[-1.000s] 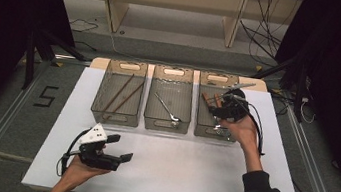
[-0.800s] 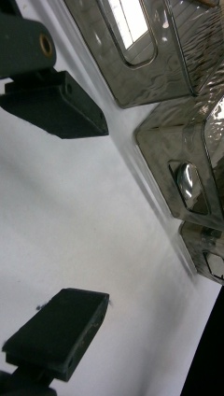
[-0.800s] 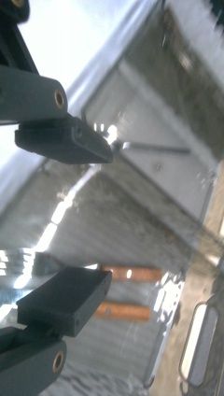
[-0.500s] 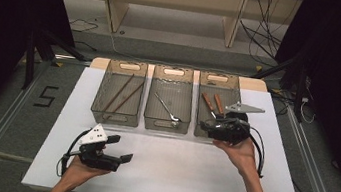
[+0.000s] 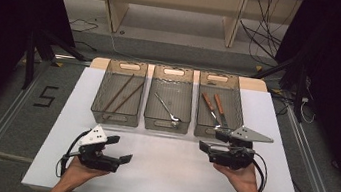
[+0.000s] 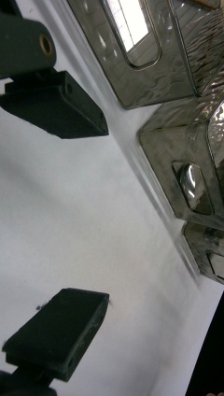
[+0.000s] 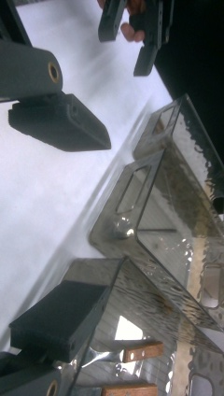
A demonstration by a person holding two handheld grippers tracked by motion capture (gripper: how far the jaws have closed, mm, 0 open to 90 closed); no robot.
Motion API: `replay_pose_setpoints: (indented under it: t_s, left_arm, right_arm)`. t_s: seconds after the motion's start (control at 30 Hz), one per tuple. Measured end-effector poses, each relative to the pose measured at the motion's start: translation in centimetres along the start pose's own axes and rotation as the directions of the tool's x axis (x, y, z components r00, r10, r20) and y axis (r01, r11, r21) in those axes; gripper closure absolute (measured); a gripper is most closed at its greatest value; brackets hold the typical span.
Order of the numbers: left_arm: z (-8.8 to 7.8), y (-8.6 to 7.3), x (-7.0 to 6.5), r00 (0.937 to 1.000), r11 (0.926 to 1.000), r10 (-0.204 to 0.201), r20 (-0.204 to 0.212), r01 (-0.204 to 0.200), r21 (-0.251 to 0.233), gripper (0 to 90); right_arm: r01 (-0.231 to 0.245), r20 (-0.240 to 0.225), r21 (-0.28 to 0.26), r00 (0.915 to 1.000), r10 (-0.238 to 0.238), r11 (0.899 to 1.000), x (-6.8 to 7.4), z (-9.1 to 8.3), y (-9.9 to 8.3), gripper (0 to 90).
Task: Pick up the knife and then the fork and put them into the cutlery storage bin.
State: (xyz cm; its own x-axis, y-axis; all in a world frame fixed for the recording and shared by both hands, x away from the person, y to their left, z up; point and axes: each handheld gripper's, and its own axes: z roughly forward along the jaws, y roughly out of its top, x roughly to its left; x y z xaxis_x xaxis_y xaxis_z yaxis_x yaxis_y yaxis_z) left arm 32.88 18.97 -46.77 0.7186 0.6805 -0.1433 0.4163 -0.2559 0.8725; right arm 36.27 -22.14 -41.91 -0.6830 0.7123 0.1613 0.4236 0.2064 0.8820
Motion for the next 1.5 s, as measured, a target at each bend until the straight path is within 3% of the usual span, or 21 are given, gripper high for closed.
replay_pose_setpoints:
  t_s: [0.53,1.13,1.5]
  left_arm:
    - [-0.2,-0.3,0.1,1.0,1.0,-0.007,0.002,0.007,0.0,16.0]
    - [-0.6,-0.7,0.0,0.9987,0.9987,-0.035,0.038,0.036,-0.037,16.0]
    - [-0.6,-0.8,-0.1,0.9987,0.999,-0.03,0.041,0.031,-0.033,16.0]
  right_arm:
    - [0.009,-0.044,-0.079,0.999,-0.013,0.997,1.5,-1.8,-3.3,22.1]
    - [0.026,-0.025,-0.068,0.9993,-0.028,0.997,2.3,-3.1,-7.0,21.4]
    - [0.025,-0.021,-0.065,0.9994,-0.027,0.998,2.3,-3.0,-7.2,21.3]
